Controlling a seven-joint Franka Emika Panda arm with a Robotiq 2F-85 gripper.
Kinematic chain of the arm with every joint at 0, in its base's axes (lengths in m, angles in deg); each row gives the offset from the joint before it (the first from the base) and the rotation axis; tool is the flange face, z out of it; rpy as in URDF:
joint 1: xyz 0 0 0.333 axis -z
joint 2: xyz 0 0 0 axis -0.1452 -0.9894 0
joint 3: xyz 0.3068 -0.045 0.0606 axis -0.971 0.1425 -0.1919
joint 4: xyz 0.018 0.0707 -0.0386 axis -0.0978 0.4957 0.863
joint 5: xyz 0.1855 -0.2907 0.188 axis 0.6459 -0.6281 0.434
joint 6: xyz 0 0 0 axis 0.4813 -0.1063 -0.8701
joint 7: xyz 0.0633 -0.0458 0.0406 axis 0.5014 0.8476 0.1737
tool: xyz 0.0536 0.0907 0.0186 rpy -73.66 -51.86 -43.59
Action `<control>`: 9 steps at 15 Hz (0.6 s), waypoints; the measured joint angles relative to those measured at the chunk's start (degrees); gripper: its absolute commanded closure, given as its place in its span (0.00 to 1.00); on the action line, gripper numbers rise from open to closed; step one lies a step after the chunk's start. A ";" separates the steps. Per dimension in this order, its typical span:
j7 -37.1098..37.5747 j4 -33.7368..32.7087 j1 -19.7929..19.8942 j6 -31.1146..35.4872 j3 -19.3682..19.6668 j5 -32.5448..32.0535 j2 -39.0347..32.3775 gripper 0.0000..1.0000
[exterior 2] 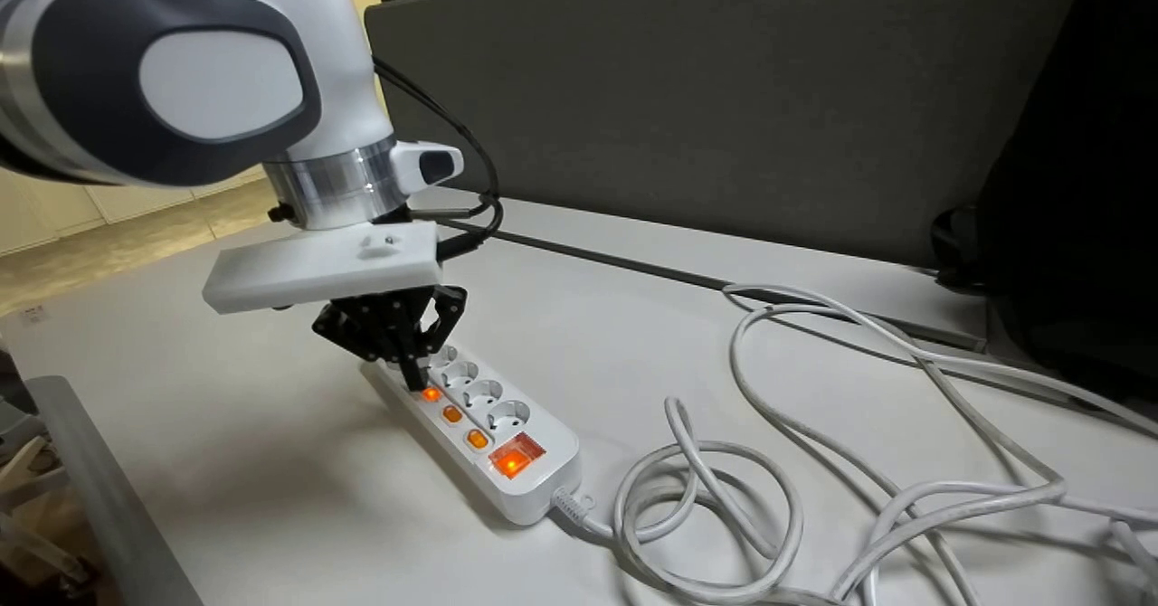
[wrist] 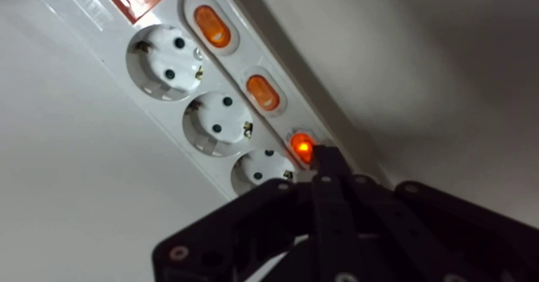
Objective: Turn off the fourth switch
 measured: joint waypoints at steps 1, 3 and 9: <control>0.00 -0.09 0.03 0.10 0.01 -0.26 0.00 1.00; 0.01 -0.19 0.06 0.39 0.15 -0.61 0.00 1.00; 0.12 -0.28 0.08 0.47 1.14 -0.96 0.00 1.00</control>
